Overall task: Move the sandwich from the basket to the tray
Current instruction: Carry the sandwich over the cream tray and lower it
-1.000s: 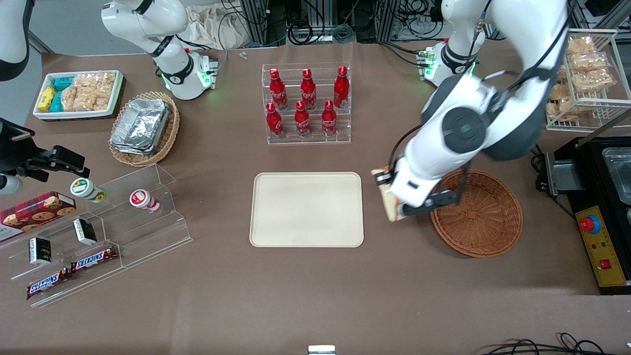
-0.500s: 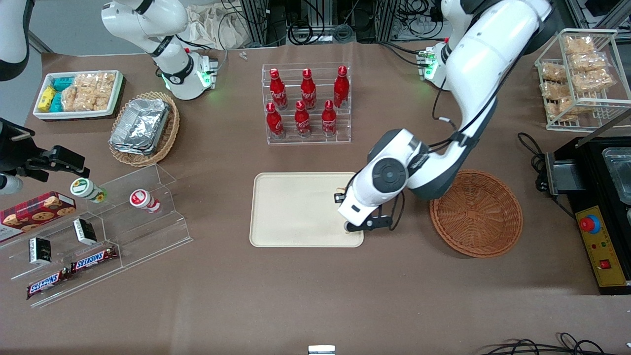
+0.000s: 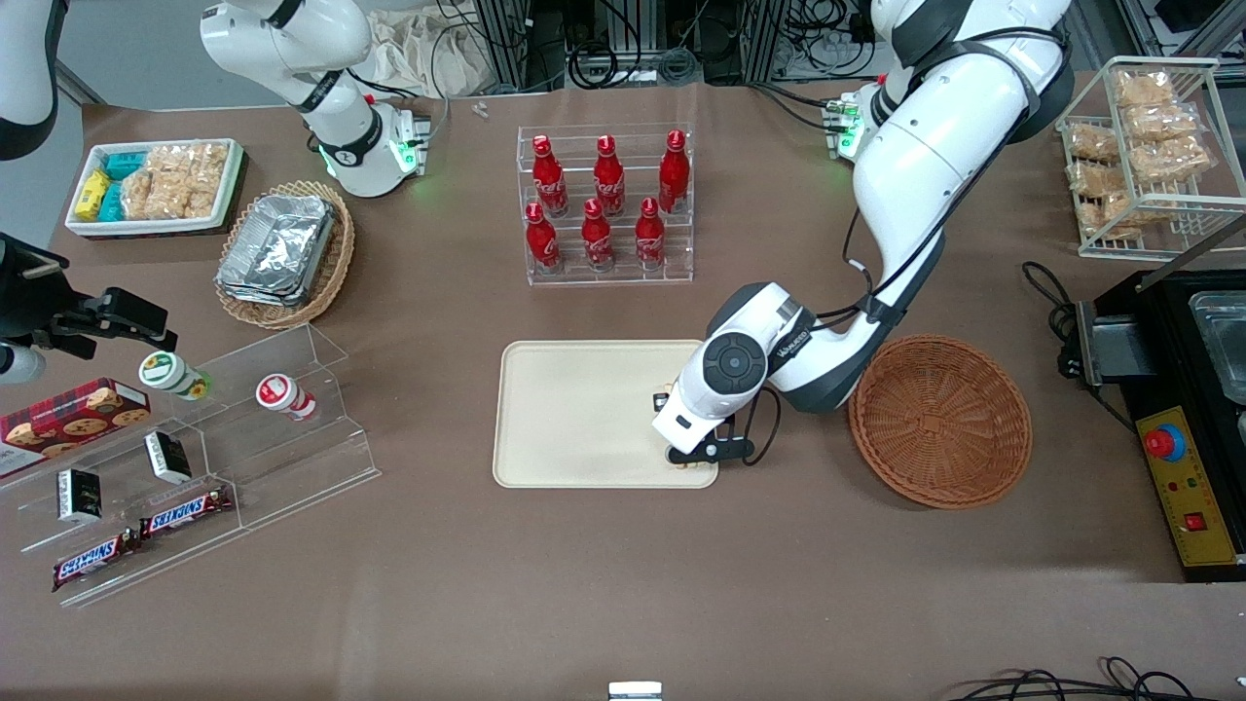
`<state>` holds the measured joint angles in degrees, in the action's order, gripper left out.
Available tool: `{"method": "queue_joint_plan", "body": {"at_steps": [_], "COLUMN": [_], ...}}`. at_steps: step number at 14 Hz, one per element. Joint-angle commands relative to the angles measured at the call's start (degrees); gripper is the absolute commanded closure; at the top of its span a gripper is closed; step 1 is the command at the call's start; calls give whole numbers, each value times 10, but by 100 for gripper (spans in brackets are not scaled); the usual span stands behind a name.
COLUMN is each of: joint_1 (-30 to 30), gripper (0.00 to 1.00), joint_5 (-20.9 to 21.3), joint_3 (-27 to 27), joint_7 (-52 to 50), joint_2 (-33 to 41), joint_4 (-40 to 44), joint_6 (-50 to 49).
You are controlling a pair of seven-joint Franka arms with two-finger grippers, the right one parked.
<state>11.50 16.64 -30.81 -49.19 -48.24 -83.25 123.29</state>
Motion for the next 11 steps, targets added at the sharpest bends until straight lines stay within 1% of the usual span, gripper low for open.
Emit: {"method": "queue_joint_plan", "body": {"at_steps": [1,5,8,10,11], "joint_1": [6,4,-5,-44,-68], "gripper": [0,0,0,0,0], "joint_5": [14,15,4,2,-8], "joint_3": [1,1,1,-2,-6], "joint_7": [-15,-15,-24,-18,-9], "joint_2": [-1,15,57,85,105], "joint_4": [12,22,46,74,84], "joint_6": [-2,-46,-77,-152,-190]}}
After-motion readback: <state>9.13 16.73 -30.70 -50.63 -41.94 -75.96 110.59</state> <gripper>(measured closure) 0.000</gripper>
